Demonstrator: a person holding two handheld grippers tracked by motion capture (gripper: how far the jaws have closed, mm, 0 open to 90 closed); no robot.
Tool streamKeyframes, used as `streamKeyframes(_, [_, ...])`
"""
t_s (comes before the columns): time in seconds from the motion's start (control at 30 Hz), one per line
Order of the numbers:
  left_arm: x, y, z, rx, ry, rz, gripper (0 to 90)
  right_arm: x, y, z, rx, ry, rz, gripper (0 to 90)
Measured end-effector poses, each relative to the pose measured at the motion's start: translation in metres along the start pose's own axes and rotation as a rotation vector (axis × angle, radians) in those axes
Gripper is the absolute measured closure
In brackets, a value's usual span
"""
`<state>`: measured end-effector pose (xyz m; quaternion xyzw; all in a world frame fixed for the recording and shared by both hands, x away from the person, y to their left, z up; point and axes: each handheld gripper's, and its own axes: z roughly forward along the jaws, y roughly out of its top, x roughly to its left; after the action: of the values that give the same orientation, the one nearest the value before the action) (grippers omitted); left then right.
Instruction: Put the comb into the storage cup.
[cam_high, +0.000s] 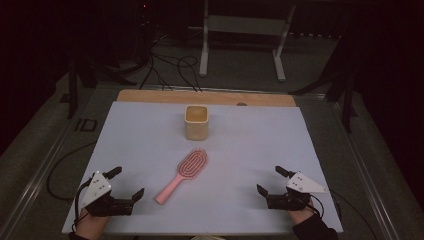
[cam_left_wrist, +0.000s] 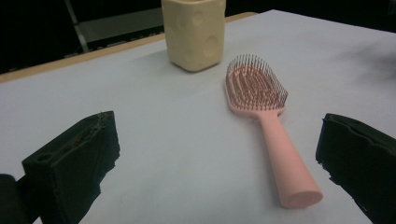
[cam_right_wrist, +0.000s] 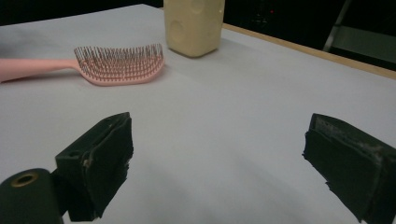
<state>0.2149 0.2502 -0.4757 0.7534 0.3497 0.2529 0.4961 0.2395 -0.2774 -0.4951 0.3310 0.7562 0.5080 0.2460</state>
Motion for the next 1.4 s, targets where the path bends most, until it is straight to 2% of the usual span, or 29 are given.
streamKeyframes(0.3, [0.002,0.026,-0.002,0.013,-0.023,0.006,0.1,0.002,0.001,0.001,0.003,0.002,-0.015,7.8])
streamKeyframes(0.4, [0.002,0.035,-0.002,0.033,-0.026,0.020,0.1,0.002,0.001,0.001,0.001,0.002,-0.014,7.8])
streamKeyframes(0.6, [0.004,0.049,-0.002,0.062,-0.027,0.021,0.1,0.002,0.001,0.001,0.000,0.003,-0.011,7.8])
streamKeyframes(0.73, [0.003,0.055,0.000,0.096,-0.019,0.028,0.1,0.002,0.001,0.001,0.002,0.001,-0.009,7.8])
streamKeyframes(0.83, [0.001,0.058,0.002,0.109,-0.031,0.018,0.1,0.003,0.001,0.001,0.000,0.004,-0.010,7.8])
streamKeyframes(1.2, [-0.008,0.075,0.014,0.165,-0.063,0.056,0.1,0.003,0.001,0.002,0.000,0.008,-0.008,7.8])
streamKeyframes(1.27, [-0.010,0.078,0.018,0.171,-0.060,0.057,0.1,0.003,0.001,0.002,0.002,0.010,-0.003,7.8])
streamKeyframes(1.33, [-0.012,0.081,0.021,0.173,-0.050,0.081,0.1,0.004,0.001,0.002,-0.001,0.010,-0.007,7.9])
streamKeyframes(1.4, [-0.014,0.082,0.024,0.177,-0.052,0.075,0.1,0.003,0.001,0.002,0.001,0.012,-0.009,7.9])
